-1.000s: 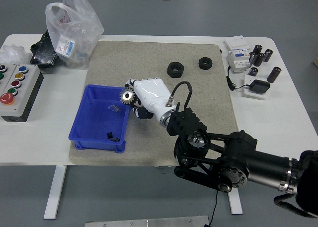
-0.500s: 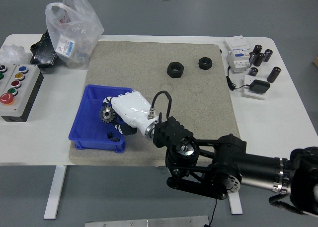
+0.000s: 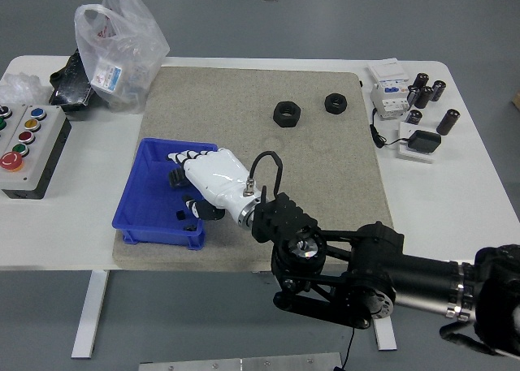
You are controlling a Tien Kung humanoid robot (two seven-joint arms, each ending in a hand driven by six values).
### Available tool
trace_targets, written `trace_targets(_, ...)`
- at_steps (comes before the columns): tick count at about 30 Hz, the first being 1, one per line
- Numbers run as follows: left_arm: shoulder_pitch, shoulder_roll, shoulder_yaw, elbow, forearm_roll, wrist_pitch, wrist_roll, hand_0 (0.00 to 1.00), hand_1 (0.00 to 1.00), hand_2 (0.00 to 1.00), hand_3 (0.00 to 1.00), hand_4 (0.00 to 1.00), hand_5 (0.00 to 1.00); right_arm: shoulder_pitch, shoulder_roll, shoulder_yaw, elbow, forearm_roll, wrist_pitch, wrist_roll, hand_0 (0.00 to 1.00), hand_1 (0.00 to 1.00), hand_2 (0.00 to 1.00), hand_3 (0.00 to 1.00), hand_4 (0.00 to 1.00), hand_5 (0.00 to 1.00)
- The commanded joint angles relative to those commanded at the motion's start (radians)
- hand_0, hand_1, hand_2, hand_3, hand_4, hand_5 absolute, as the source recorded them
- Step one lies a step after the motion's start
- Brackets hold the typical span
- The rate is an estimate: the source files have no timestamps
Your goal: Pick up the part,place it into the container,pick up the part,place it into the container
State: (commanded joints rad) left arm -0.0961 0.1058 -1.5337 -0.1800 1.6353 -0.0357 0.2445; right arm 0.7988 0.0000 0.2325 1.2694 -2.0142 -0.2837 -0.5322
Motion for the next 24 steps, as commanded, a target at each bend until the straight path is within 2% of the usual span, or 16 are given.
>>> trace_targets(4,0.0,0.0,-0.004,0.0,0.003,0.0,-0.001,0.616,0.608,0.613,0.611,0.553,0.439,-0.02,-0.002,0.051,0.01,-0.012,-0.037,-0.001,0.417,0.737,0.84,0.961,0.539,0.171)
trace_targets(5,0.001,0.0,-0.006,0.0,0.005,0.0,-0.001,0.616,0.608,0.61,0.61,0.549,0.428,-0.026,-0.004,0.068,0.014,-0.013,-0.05,0.001,0.404,0.728,0.83,0.927,0.544,0.185)
trace_targets(10,0.002,-0.004,-0.017,0.0,0.013,0.002,-0.001,0.616,0.608,0.61,0.61,0.549,0.428,-0.081,-0.048,0.195,0.024,0.004,-0.131,0.03,0.404,0.728,0.83,0.927,0.544,0.185)
trace_targets(12,0.003,-0.006,-0.019,0.0,0.015,0.002,-0.002,0.616,0.608,0.609,0.609,0.543,0.423,-0.1,-0.064,0.254,0.008,0.025,-0.155,0.046,0.405,0.723,0.823,0.921,0.561,0.175)
trace_targets(16,0.003,-0.008,-0.024,0.0,0.02,0.003,-0.002,0.616,0.608,0.609,0.609,0.543,0.423,-0.159,-0.091,0.381,-0.066,0.073,-0.221,0.092,0.405,0.723,0.823,0.921,0.561,0.175)
trace_targets(17,0.003,-0.008,-0.025,0.0,0.022,0.003,-0.003,0.616,0.608,0.607,0.608,0.531,0.415,-0.176,-0.094,0.412,-0.086,0.09,-0.239,0.107,0.414,0.728,0.826,0.966,0.595,0.177)
trace_targets(22,0.002,-0.007,-0.025,0.0,0.021,0.003,-0.007,0.616,0.608,0.607,0.608,0.531,0.415,-0.269,-0.094,0.571,-0.178,0.154,-0.315,0.184,0.414,0.728,0.826,0.966,0.595,0.177)
trace_targets(23,0.003,-0.007,-0.025,0.0,0.022,0.004,-0.008,0.616,0.608,0.604,0.605,0.515,0.386,-0.289,-0.091,0.602,-0.182,0.164,-0.323,0.203,0.465,0.788,0.883,0.987,0.656,0.177)
trace_targets(24,0.004,-0.007,-0.027,0.0,0.023,0.004,-0.008,0.616,0.608,0.604,0.605,0.515,0.386,-0.312,-0.088,0.634,-0.181,0.182,-0.329,0.228,0.465,0.788,0.883,0.987,0.656,0.177)
